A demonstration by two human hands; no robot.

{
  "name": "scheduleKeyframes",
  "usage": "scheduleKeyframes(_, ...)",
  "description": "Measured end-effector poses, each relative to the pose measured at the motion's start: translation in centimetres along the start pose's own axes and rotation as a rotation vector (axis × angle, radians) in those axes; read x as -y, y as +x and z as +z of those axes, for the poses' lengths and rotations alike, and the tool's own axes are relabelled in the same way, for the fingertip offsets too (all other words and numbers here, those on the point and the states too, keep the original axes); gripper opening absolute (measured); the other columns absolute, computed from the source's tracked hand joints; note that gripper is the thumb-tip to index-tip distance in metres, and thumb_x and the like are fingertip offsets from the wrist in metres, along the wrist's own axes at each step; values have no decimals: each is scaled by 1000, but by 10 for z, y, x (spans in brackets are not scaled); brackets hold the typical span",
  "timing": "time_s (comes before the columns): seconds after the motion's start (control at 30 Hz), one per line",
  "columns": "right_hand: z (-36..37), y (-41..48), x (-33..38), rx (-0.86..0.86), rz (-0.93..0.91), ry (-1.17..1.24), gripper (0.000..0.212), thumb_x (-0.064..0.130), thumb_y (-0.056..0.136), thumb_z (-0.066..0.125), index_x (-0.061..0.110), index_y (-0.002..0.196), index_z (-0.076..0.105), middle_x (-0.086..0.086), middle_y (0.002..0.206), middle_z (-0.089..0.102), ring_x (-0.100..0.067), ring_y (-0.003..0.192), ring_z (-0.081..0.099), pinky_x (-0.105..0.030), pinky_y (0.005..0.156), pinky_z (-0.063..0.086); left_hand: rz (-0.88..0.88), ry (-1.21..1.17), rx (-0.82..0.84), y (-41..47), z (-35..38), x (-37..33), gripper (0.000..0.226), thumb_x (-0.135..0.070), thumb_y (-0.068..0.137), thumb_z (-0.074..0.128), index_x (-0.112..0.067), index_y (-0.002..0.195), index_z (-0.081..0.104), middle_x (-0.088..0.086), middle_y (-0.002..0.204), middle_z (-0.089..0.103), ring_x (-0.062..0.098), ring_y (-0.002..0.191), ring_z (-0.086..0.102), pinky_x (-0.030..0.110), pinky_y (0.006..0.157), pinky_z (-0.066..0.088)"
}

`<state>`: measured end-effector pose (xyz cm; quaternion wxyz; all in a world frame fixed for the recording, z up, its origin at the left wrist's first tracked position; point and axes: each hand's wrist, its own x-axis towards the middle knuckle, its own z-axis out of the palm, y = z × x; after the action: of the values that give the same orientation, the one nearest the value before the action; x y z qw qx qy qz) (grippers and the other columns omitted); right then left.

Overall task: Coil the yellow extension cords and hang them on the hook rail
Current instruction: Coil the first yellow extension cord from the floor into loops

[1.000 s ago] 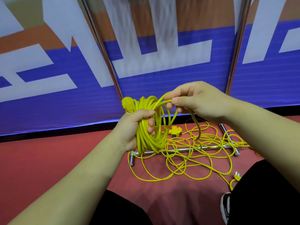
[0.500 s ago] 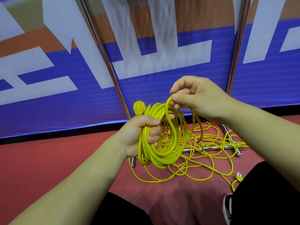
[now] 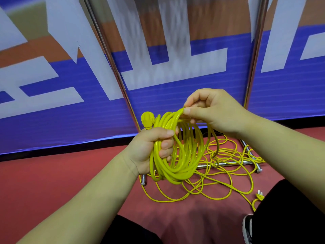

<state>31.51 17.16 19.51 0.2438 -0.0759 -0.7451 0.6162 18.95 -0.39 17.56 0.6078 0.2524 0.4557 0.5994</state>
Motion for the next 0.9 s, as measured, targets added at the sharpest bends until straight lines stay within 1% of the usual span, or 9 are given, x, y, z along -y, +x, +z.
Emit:
scheduleKeyframes(0.1,-3,2,-2,-15,21,-28,17,13,87,73,8,94,59,-6,64,61,-18,58,62,-29,59,51,81,2,-60,-2,4,-8,12,-16,77,63,-12,86,56,-5,48,42,7,34,40,24,45,44)
scheduleKeyframes(0.2,-5,2,-5,87,84,35,22,12,90,68,13,96,47,-15,71,57,-18,60,64,-20,52,46,191,-16,-117,-5,-2,-16,16,-16,72,66,-12,85,58,-6,47,41,7,34,39,23,44,43)
scheduleKeyframes(0.33,-6,3,-19,243,163,90,20,1,94,59,10,100,42,-8,67,60,-13,61,62,-19,58,48,318,-92,-142,-10,-22,-28,41,-20,55,88,-14,84,61,-8,49,42,5,37,41,23,45,45)
scheduleKeyframes(0.43,-14,2,-44,371,247,-196,19,4,95,61,9,102,44,6,61,61,-21,65,49,-30,60,40,400,-226,-101,-21,-41,-40,31,-22,61,85,-17,83,63,-10,50,43,2,39,44,19,50,46)
scheduleKeyframes(0.5,-19,3,-57,341,316,-222,14,9,96,61,11,100,47,5,65,65,-24,70,49,-37,65,40,456,-261,-123,-29,-53,-46,27,-23,63,82,-19,83,63,-10,50,44,2,40,45,17,52,46)
scheduleKeyframes(0.63,-22,8,-73,268,407,-120,8,16,96,62,11,96,55,-5,81,71,-15,71,56,-28,67,45,496,-271,-316,-35,-75,-45,37,-23,59,84,-20,84,57,-11,52,42,2,42,42,17,51,44)
scheduleKeyframes(0.77,-18,7,-94,426,460,-248,13,8,90,68,16,89,58,-2,83,71,-9,71,58,-20,63,41,514,-292,-459,-34,-84,-43,8,-23,78,58,-19,82,52,-12,52,40,2,43,42,18,48,41)
scheduleKeyframes(0.83,-14,10,-100,460,463,-292,18,-1,89,67,14,90,56,-1,79,69,-1,62,58,-13,56,40,525,-308,-461,-37,-86,-43,6,-24,79,57,-19,81,53,-12,53,41,2,43,43,17,48,41)
scheduleKeyframes(0.9,-12,12,-107,504,464,-407,20,0,89,67,15,91,55,0,80,66,-6,64,55,-19,61,41,538,-318,-466,-38,-86,-44,5,-23,79,57,-20,80,54,-12,53,42,1,43,44,17,49,42)
